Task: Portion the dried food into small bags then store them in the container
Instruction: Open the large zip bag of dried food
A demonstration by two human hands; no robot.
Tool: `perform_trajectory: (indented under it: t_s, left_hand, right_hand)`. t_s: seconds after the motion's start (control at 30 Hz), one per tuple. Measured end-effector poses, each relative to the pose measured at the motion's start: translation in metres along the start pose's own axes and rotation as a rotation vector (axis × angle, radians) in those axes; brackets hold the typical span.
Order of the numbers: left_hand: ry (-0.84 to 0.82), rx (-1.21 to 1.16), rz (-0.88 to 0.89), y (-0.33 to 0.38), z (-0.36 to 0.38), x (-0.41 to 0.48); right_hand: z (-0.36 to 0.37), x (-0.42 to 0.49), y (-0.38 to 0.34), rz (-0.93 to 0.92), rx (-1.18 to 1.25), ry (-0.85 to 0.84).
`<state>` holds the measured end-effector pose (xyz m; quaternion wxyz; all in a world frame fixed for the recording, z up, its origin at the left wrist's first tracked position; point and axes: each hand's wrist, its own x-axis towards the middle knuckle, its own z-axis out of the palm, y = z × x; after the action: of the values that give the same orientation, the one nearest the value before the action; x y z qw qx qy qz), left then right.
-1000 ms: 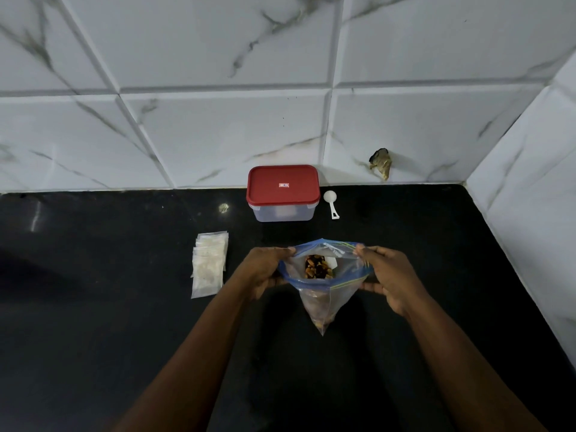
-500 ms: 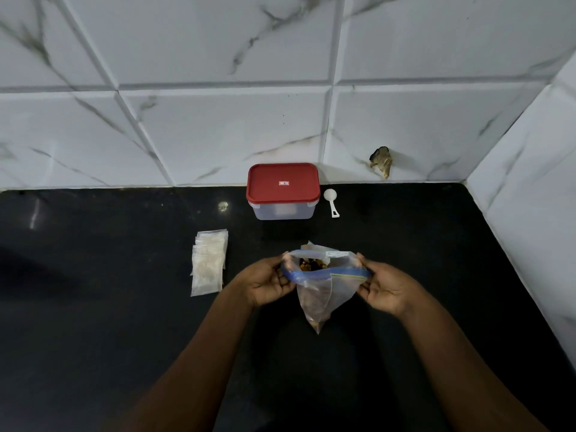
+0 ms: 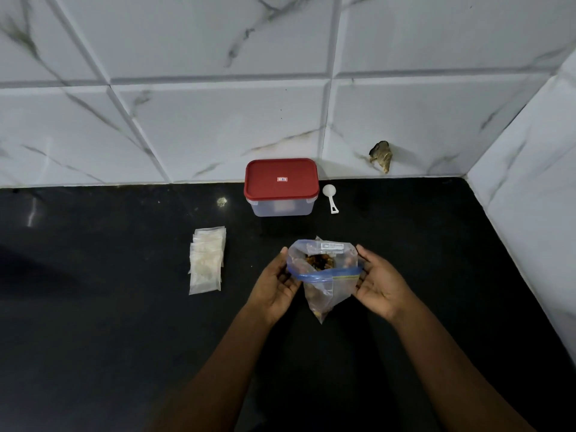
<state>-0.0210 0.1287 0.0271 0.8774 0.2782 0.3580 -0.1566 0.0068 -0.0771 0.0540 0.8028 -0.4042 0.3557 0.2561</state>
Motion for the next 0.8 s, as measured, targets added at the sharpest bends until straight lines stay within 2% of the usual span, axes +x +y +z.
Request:
perform_trajectory:
  t_s: [0.17,0.27,0.37,0.53,0.8]
  left_hand:
    - [0.009,0.245,-0.065,-0.003,-0.013,-0.011]
    - [0.005,0.336,-0.112,-0.008,-0.015,-0.014]
    - [-0.008,0.34,-0.138,-0.012,-0.007,-0.018]
    - [-0.06,0.044,-0.154,-0.014,0.002,-0.021]
    - [-0.033,-0.337,-0.079,-0.038,0.008,-0.018]
  right_hand:
    - [-0.014,-0.011,0.008,-0.018,-0.334,0.087]
    - [-0.02,-0.019,0.015,-0.016,-0.365,0.121]
    - [-0.017,-0.027,0.019,-0.026,-0.269,0.04]
    - [-0.013,-0.028,0.019,0.037,0.039,-0.049]
    - [0.0,-0.029,0.026,0.093,0.459,0.056]
